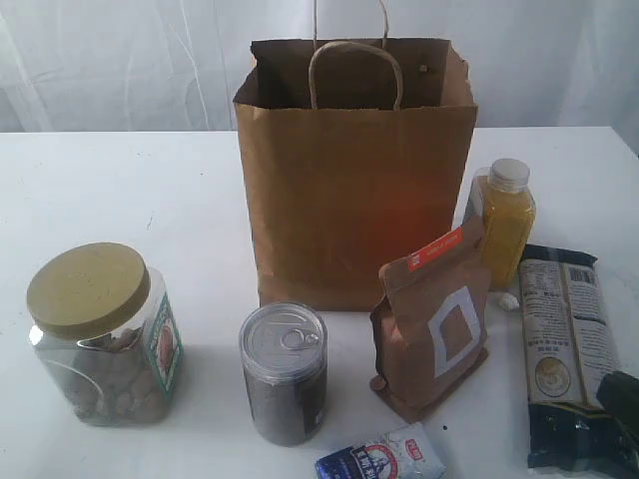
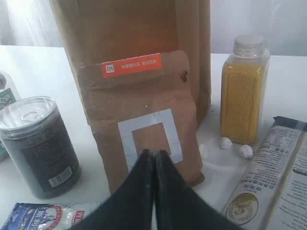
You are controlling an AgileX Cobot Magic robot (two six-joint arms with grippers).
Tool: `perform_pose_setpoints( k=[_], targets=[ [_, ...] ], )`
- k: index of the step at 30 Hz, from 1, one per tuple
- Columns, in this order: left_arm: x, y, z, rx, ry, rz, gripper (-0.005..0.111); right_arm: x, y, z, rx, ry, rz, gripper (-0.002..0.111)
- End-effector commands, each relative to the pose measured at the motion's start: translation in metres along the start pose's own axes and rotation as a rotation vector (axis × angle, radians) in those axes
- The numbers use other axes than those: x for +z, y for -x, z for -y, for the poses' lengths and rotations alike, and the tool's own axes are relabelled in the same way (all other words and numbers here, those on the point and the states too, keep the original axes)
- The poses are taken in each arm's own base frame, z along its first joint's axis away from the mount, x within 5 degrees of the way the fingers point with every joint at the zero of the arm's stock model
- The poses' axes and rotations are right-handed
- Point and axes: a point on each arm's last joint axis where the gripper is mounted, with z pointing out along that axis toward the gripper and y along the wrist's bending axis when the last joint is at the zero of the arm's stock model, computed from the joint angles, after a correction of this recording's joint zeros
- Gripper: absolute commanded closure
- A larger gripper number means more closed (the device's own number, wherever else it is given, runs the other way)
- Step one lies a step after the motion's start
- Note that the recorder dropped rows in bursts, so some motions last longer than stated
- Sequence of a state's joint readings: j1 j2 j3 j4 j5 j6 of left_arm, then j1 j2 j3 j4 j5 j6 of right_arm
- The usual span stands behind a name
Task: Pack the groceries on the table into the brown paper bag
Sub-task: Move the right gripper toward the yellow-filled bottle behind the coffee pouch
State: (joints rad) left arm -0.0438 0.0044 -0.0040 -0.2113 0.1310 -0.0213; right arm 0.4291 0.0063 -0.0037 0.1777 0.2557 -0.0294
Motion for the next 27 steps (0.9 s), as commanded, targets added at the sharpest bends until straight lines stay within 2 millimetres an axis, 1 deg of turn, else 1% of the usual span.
perform_pose_setpoints(
  k=[1,8,11,14,15,18,20,24,26,27],
  targets=[
    [0.0,-0.001,0.0,-0.008,-0.003,0.0,0.107,0.0,0.0,0.0,-0.009,-0.003,0.014,0.108],
    [0.0,-0.001,0.0,-0.008,-0.003,0.0,0.107,0.0,0.001,0.0,-0.019,-0.003,0.019,0.108],
    [0.0,-0.001,0.0,-0.008,-0.003,0.0,0.107,0.0,0.005,0.0,-0.022,-0.005,0.071,0.108],
    [0.0,-0.001,0.0,-0.008,-0.003,0.0,0.107,-0.003,0.023,0.001,0.054,-0.002,0.266,0.108],
    [0.0,-0.001,0.0,-0.008,-0.003,0.0,0.107,-0.006,0.031,0.002,0.106,0.002,0.367,0.108],
    [0.0,-0.001,0.0,-0.008,-0.003,0.0,0.107,-0.014,0.048,0.003,0.191,0.019,0.569,0.108],
    [0.0,-0.001,0.0,-0.008,-0.003,0.0,0.107,-0.019,0.055,0.004,0.217,0.029,0.661,0.108],
    [0.0,-0.001,0.0,-0.008,-0.003,0.0,0.107,-0.031,0.067,0.007,0.204,0.002,0.847,0.108],
    [0.0,-0.001,0.0,-0.008,-0.003,0.0,0.107,-0.045,0.08,0.014,0.208,-0.075,1.023,0.108],
    [0.0,-0.001,0.0,-0.006,-0.003,0.0,0.107,-0.063,0.099,0.019,0.207,-0.17,1.157,0.108]
  ],
)
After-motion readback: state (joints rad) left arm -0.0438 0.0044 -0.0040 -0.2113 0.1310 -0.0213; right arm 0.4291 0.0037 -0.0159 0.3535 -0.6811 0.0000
